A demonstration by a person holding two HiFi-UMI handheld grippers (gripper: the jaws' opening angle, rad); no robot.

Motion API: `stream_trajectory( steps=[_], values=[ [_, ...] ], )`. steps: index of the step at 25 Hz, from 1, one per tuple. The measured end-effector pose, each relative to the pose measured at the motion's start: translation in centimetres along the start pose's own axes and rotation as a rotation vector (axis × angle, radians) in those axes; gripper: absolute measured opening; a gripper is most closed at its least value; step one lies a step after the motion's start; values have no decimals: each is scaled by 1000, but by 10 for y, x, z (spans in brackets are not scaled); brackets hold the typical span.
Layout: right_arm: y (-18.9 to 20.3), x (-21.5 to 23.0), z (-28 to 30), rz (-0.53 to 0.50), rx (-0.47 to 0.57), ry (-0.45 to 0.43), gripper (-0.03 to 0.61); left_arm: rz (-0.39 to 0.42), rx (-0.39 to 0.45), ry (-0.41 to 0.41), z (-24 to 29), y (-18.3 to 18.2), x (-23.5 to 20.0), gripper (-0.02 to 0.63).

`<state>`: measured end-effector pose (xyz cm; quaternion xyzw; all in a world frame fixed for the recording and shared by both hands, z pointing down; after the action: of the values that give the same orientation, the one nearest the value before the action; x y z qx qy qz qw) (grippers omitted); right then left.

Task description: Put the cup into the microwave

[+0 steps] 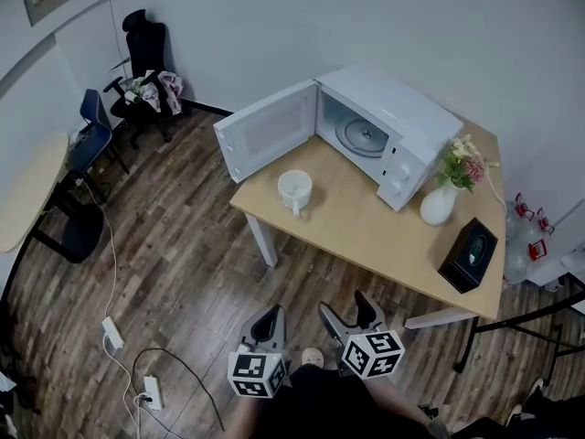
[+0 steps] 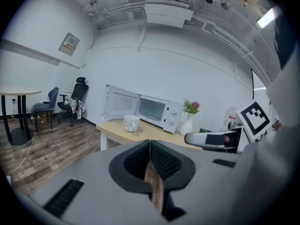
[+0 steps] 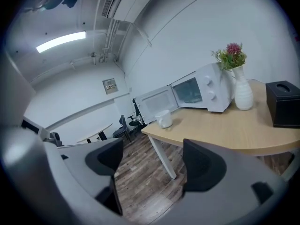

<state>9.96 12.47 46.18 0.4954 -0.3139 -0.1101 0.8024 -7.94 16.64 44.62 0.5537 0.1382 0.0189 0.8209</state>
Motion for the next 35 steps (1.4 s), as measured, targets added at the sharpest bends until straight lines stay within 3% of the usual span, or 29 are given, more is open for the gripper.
stream_trajectory(
  steps=[7, 23, 35],
  values=[
    [-13, 11, 16, -30, 32, -3, 403, 6, 13, -26, 12, -1, -2, 5],
    [5, -1, 23, -13, -20, -74, 404, -44, -3, -108, -3, 11, -10, 5],
    [-15, 6, 75, -18, -4, -27, 403, -55, -7, -96, 43, -13, -51, 5]
  ],
)
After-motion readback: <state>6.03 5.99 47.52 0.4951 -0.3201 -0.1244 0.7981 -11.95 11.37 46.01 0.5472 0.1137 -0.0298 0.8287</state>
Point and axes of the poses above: the fingertips, and each gripper's own axes: z forward along the fingers, x to its right, y out of its underside, the point moved 6 cm from there along -z, backward along the fingers, and after that the axes turned 5 degrees about -y, right-handed, at the moved point
